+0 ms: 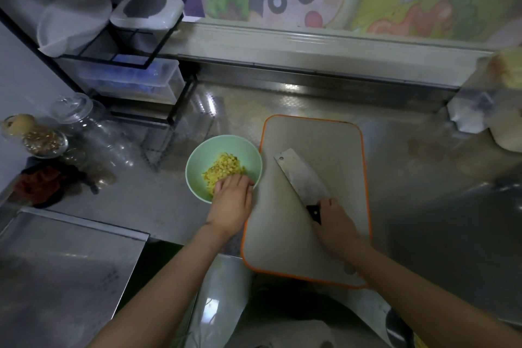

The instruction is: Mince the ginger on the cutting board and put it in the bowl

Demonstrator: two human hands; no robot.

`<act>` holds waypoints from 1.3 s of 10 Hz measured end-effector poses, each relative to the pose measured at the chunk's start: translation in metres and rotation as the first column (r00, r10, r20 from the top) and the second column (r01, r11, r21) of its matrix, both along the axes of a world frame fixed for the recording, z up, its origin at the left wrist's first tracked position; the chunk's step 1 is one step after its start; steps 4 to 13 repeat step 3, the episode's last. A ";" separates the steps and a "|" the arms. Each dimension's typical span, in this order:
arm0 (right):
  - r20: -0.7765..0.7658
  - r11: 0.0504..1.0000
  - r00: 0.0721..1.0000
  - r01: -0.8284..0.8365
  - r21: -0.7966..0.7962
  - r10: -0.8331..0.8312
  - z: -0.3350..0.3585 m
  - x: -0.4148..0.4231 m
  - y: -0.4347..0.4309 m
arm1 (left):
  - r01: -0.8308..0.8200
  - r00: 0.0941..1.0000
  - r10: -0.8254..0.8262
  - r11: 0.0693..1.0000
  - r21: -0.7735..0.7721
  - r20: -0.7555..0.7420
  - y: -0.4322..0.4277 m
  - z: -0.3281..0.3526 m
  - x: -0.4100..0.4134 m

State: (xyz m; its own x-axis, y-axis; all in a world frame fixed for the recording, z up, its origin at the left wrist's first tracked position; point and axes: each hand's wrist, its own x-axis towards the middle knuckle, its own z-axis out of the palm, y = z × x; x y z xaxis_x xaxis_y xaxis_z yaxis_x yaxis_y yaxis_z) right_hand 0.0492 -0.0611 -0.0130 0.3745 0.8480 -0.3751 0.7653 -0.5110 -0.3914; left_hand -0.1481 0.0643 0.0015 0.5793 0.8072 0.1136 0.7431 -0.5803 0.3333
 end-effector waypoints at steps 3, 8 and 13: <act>-0.053 0.993 0.995 -0.087 -0.076 0.083 0.015 0.006 0.013 | -0.041 0.999 0.041 0.999 -0.004 -0.020 -0.005 0.000 -0.001; -0.053 0.993 0.995 -0.087 -0.076 0.083 0.015 0.006 0.013 | -0.041 0.999 0.041 0.999 -0.004 -0.020 -0.005 0.000 -0.001; -0.053 0.993 0.995 -0.087 -0.076 0.083 0.015 0.006 0.013 | -0.041 0.999 0.041 0.999 -0.004 -0.020 -0.005 0.000 -0.001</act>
